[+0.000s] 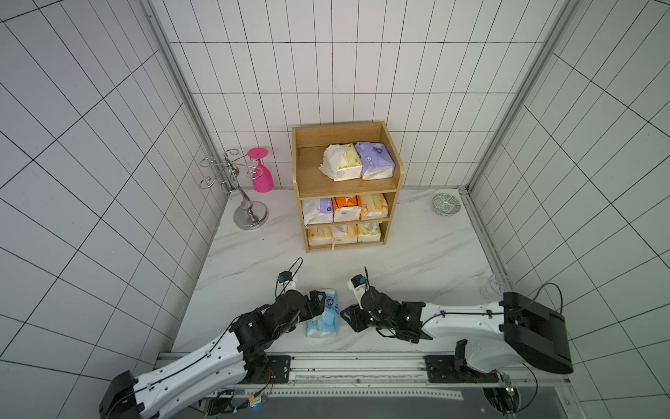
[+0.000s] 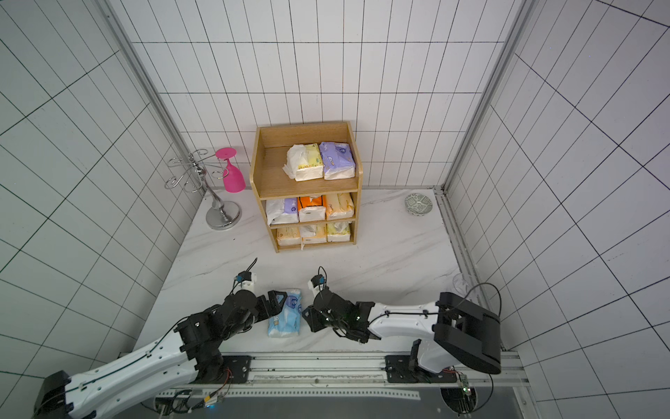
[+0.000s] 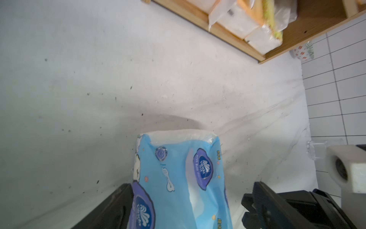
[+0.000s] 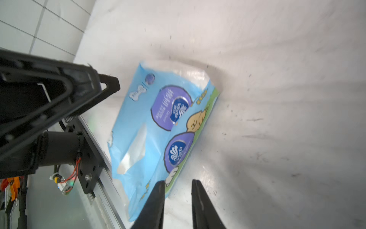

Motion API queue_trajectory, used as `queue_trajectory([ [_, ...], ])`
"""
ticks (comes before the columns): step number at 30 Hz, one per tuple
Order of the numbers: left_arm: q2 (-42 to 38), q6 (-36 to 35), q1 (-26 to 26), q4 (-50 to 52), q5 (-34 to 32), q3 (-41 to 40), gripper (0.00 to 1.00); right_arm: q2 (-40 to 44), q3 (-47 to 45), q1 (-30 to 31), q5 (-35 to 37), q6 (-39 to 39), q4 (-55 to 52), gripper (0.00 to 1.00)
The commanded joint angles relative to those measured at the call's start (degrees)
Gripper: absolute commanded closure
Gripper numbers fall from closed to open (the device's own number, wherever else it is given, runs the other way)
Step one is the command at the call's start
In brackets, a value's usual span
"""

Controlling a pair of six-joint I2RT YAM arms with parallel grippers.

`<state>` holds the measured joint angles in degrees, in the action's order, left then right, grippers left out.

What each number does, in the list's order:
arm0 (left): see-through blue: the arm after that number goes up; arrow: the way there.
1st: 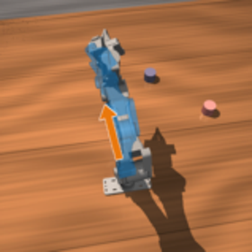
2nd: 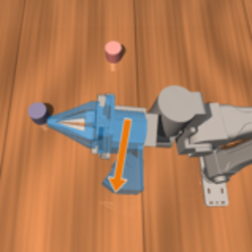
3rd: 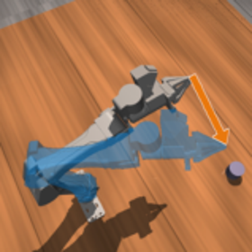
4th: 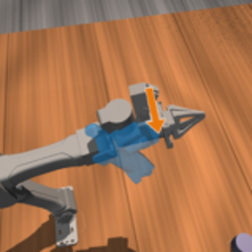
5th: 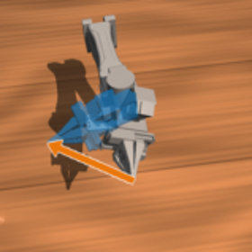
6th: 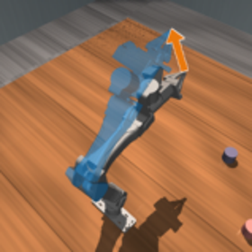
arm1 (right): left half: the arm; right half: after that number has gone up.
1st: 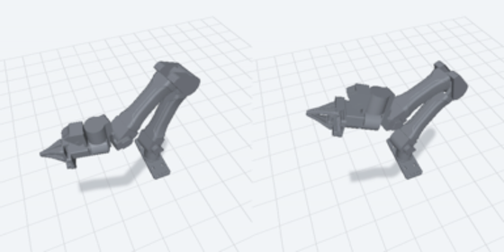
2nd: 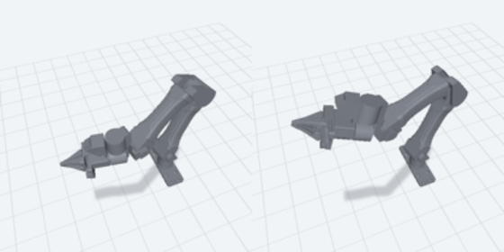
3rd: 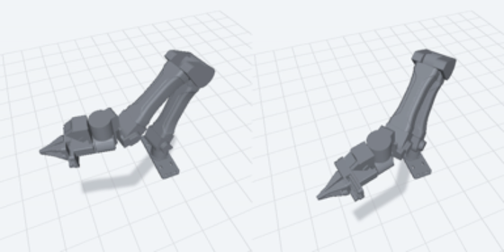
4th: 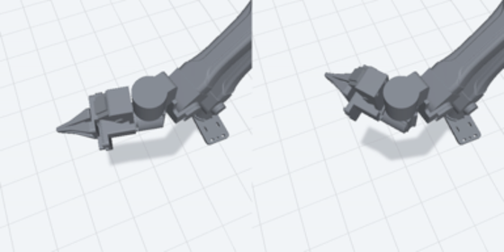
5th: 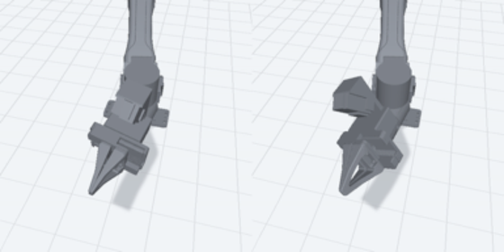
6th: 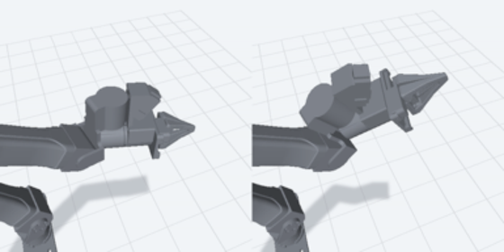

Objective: Remove the tissue boxes from the shelf
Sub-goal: Place the box of tissues at the center of the board, then pick up a box of tissues from the shelf.

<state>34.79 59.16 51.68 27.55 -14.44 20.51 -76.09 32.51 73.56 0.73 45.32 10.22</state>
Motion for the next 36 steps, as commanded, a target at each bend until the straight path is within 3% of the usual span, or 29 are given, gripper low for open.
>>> queue_trajectory([
  [1, -2.62, -7.62, 0.09, 0.80, -8.05, 6.50, 0.02, 9.86, 0.71, -3.61, 5.51, -3.07, -12.18, 0.64],
  [5, -1.50, -17.20, -0.11, -2.29, -12.87, 14.98, 0.02, 18.07, 8.29, -9.76, 6.60, -7.95, -21.36, 0.59],
  [8, 3.50, -24.00, -3.12, -2.85, -13.63, 23.65, 0.02, 19.31, 16.49, -16.51, 5.25, -9.77, -25.28, 0.57],
  [10, 7.81, -25.91, -9.06, -2.17, -7.95, 29.65, 0.02, 18.23, 22.20, -19.78, 4.34, -11.12, -26.10, 0.54],
  [14, 14.65, -23.93, -25.72, -4.04, 11.52, 36.70, 0.02, 12.42, 36.00, -23.10, 3.20, -14.60, -28.36, 0.46],
  [17, 17.94, -22.74, -32.33, -7.12, 19.87, 39.02, 0.02, 6.66, 46.00, -24.52, 4.01, -15.96, -30.28, 0.42],
  [24, 21.99, -23.47, -33.90, -7.72, 22.98, 41.07, 0.02, -5.46, 60.73, -28.82, 4.00, -14.38, -30.53, 0.40],
  [36, 20.01, -23.16, -34.55, -9.38, 26.17, 34.88, 0.02, -19.45, 71.22, -33.38, -0.61, -10.42, -24.85, 0.39],
])
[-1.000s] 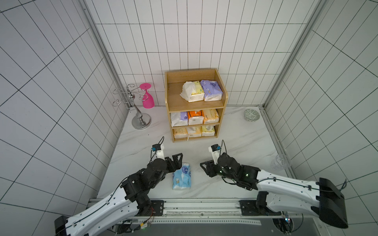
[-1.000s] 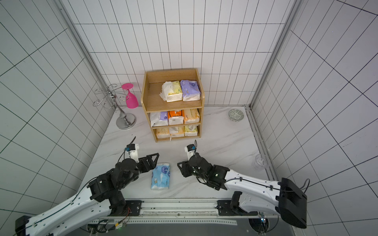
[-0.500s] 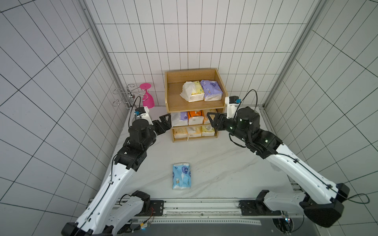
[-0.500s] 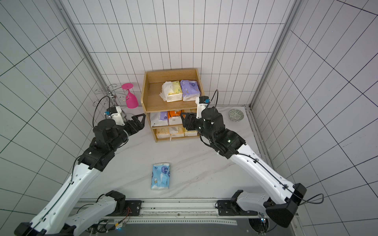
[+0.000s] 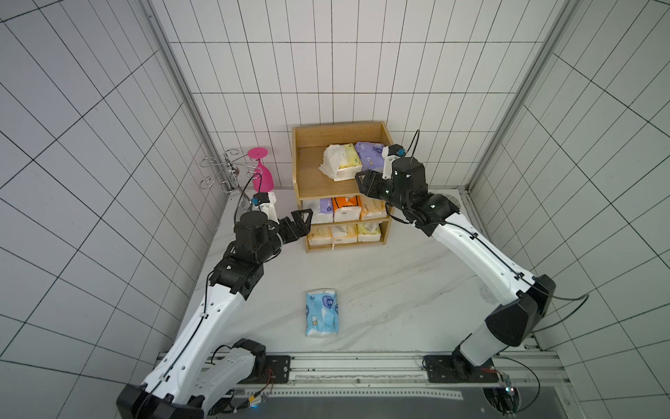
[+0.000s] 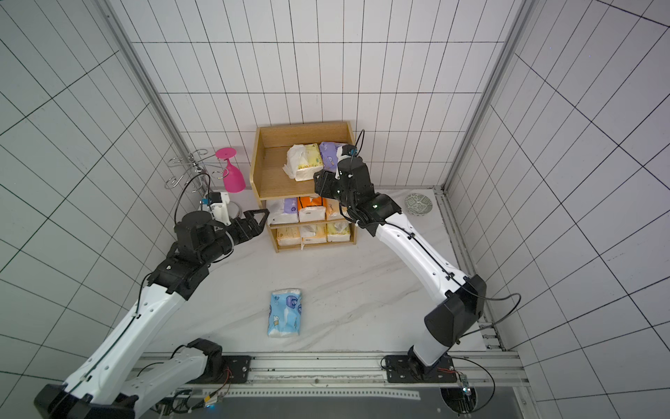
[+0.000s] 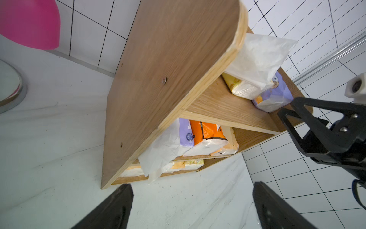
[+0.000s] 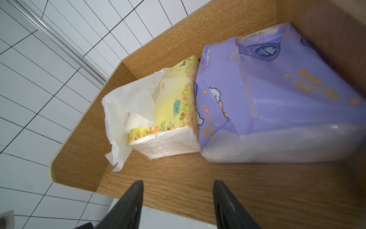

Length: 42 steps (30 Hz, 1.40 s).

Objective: Remove the tissue boxes from the shelf
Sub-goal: Pick up a box of tissues from the shelf.

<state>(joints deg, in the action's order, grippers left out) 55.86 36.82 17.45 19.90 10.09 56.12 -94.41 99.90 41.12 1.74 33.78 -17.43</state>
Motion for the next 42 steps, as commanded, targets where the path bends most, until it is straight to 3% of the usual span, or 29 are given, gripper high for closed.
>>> queue_trajectory([
  [1, -1.04, -0.77, -0.31, -1.77, 1.94, -0.83, 0.02, -1.91, 4.41, -1.09, -1.73, 1.33, 2.93, 0.39],
  [9, -1.27, -0.44, -0.32, -2.67, 3.62, -2.39, 0.02, -8.75, 10.27, -1.49, -5.59, 1.90, 4.51, 0.39],
  [13, -2.13, -0.70, -0.31, -2.14, 3.20, -2.75, 0.02, -12.12, 13.45, -1.44, -7.62, 2.17, 4.60, 0.44],
  [21, -4.30, -0.79, -0.40, -1.32, 2.49, -3.82, 0.02, -11.77, 11.92, -1.31, -10.08, 2.12, 6.61, 0.88],
  [29, -6.35, -0.37, -0.41, 0.56, 1.78, -3.05, 0.02, -4.82, 3.61, -0.94, -14.20, 0.71, 6.59, 0.95],
  [36, -8.11, 1.89, -0.45, 0.90, 3.99, -2.15, 0.02, 0.91, -3.41, -0.88, -19.46, -1.92, 4.36, 0.91],
  [40, -8.50, 3.75, -0.40, -0.10, 5.41, -2.00, 0.02, 2.61, -4.11, -0.83, -19.76, -3.10, 1.00, 0.57],
  [42, -8.50, 4.20, -0.33, -0.84, 6.75, -1.74, 0.02, 3.62, -4.21, -0.93, -18.68, -3.59, 0.34, 0.50],
])
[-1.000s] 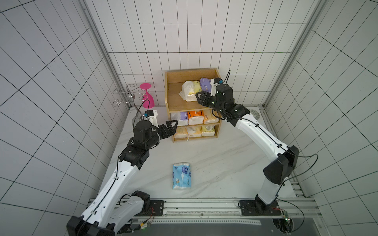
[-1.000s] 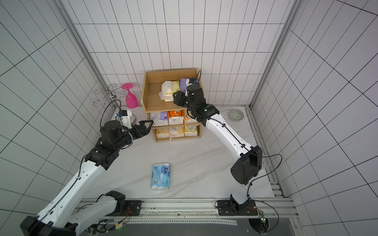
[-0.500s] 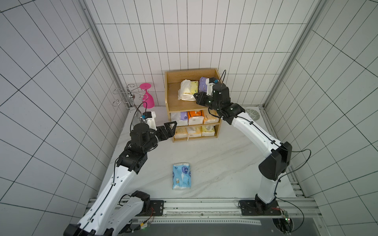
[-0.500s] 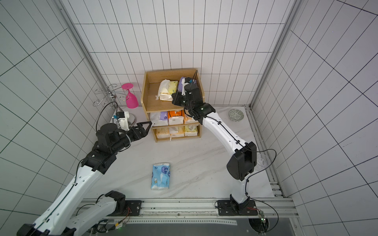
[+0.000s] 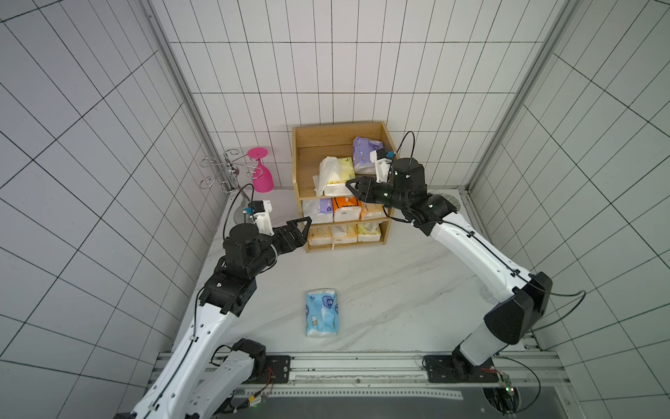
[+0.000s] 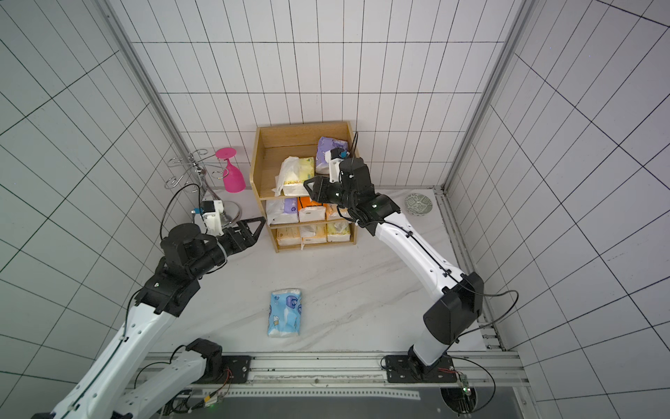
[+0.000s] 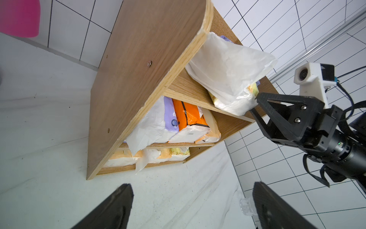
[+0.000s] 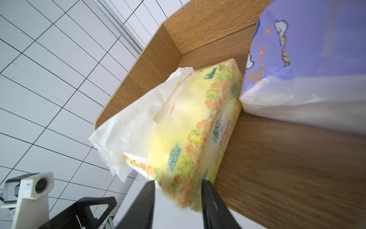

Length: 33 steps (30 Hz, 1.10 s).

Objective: Remove the tissue boxes from the shelf
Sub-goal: Pick up a box of tissues from the shelf.

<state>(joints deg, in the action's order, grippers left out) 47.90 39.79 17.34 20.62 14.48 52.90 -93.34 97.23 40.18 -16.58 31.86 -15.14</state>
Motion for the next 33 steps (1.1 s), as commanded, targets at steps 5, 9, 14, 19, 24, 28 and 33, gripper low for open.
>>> queue_trajectory([
  [5, 0.54, 2.84, -0.08, -3.95, 6.97, 2.29, 0.02, 3.15, 0.67, -0.28, 0.86, -2.87, -2.54, 0.44],
  [9, 1.13, 3.43, 0.36, -4.70, 8.02, 2.51, 0.02, -0.59, 6.01, -0.44, 0.50, -3.90, -6.51, 0.44],
  [14, 0.73, 2.88, 0.57, -4.12, 8.10, 2.20, 0.02, -4.20, 9.13, -0.41, -0.70, -4.03, -7.33, 0.44],
  [19, 0.53, 2.71, 0.57, -3.79, 8.18, 1.94, 0.02, -5.95, 10.46, -0.27, -1.30, -3.91, -7.22, 0.48],
  [24, 0.55, 2.84, 0.85, -3.57, 8.18, 1.94, 0.02, -5.07, 9.44, -0.06, -2.03, -4.51, -6.47, 0.79],
  [28, 0.00, 2.79, 1.50, -2.87, 7.26, 2.11, 0.02, -1.73, 6.57, 0.34, -1.91, -5.48, -5.89, 1.00],
  [33, -1.28, 2.79, 4.06, -1.65, 4.27, 2.55, 0.02, 4.13, 0.27, 0.82, -3.46, -6.44, -5.43, 1.00],
])
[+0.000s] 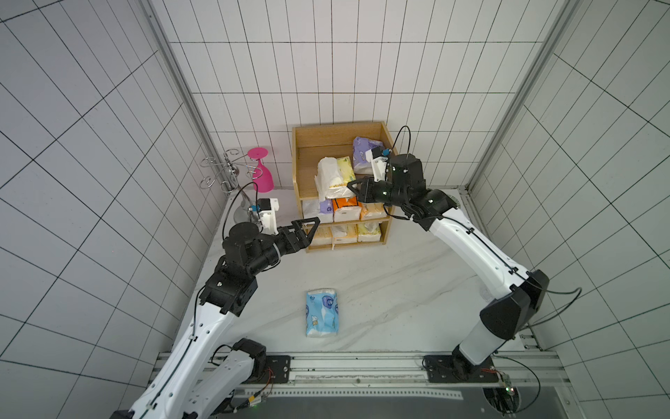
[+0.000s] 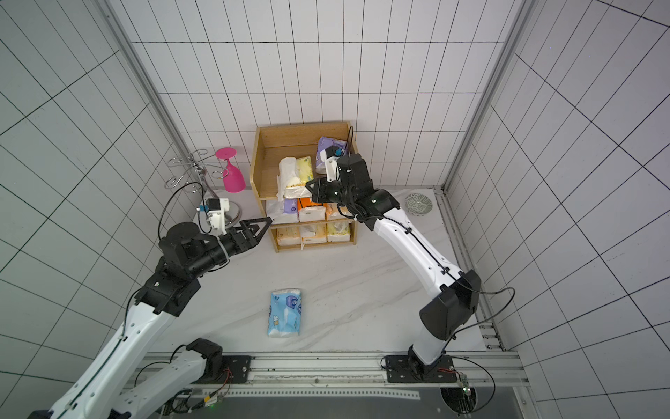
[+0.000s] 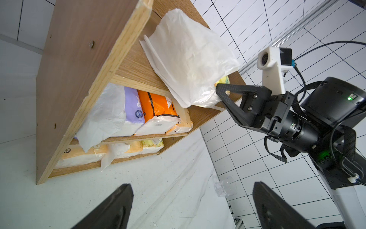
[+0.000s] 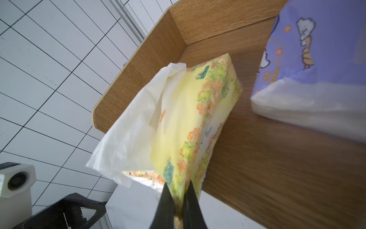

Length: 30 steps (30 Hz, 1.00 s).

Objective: Remove the tissue boxes from the shelf
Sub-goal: Pick up a box of tissues from the shelf, then place the box of tissues at the center of the board.

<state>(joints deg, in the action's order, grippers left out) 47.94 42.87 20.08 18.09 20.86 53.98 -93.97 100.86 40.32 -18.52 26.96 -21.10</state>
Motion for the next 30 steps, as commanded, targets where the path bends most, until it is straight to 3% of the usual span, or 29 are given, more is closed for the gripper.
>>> queue_trajectory([
  [1, -1.65, -0.17, 2.23, 1.06, -3.19, 1.44, 0.02, 6.47, -5.34, 1.01, -1.32, -1.69, 0.54, 1.00],
  [8, -3.87, 1.34, 10.44, -0.07, -9.53, -1.91, 0.02, 19.45, -21.82, 5.29, 2.69, -2.48, 1.33, 1.00],
  [12, -7.62, 1.97, 16.08, -1.48, -16.62, -6.92, 0.02, 27.05, -31.12, 8.93, 6.61, -2.46, 0.10, 1.00],
  [18, -10.74, 3.30, 20.15, -0.06, -20.14, -13.63, 0.02, 36.67, -46.52, 14.81, 11.28, 0.21, 2.10, 1.00],
  [25, -13.89, 6.31, 25.10, 2.66, -25.09, -22.06, 0.02, 42.61, -64.74, 20.39, 15.59, 6.72, 9.70, 1.00],
  [30, -20.07, 7.04, 26.16, 7.01, -28.40, -26.59, 0.02, 41.21, -72.79, 23.38, 17.82, 10.39, 13.81, 1.00],
])
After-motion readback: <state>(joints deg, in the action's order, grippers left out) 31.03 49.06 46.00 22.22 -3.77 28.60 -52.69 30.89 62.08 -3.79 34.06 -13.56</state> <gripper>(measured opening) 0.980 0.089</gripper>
